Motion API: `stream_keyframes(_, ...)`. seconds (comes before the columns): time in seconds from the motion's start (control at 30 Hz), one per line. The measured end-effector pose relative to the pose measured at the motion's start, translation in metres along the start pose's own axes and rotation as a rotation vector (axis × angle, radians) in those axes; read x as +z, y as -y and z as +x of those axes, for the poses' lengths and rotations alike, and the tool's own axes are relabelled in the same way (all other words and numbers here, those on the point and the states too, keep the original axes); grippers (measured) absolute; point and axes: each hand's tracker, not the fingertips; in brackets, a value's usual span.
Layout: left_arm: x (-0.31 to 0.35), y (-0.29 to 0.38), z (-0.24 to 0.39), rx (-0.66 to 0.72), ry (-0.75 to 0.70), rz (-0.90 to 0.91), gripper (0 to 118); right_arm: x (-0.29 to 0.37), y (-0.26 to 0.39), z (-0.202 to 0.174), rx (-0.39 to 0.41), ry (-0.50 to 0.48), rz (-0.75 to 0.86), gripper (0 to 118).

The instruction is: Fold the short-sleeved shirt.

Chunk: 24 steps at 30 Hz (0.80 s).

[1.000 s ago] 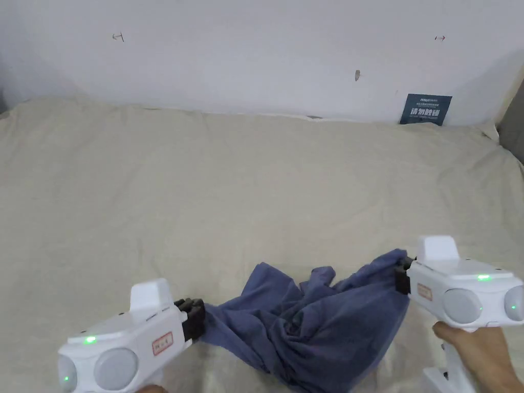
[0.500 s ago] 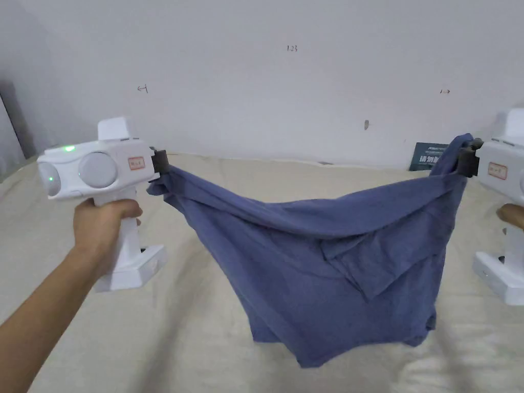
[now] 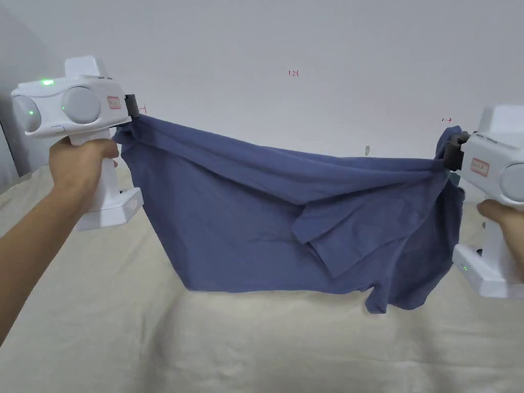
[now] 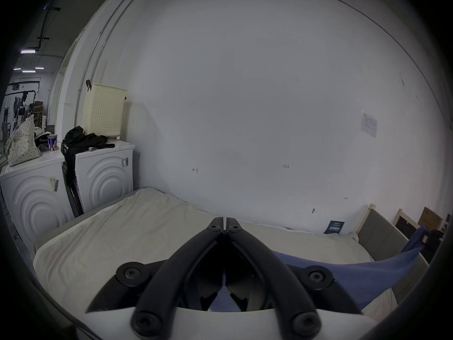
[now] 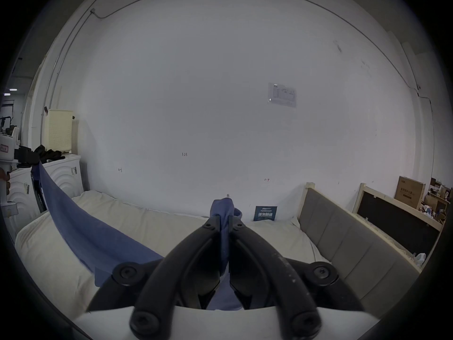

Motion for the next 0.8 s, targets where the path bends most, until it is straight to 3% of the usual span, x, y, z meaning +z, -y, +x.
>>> stream_keyframes(0.37,-0.012,0.122,-0.035,-0.008,-0.031,-0.178,0,-0.014,0.116,-0.029,-0.030,-0.027,-0.159,7)
stream_keyframes(0.8,0.107,0.282,-0.049,0.057,-0.048,-0.419,0,0.090,0.260,-0.012,-0.108,-0.009,-0.359,7)
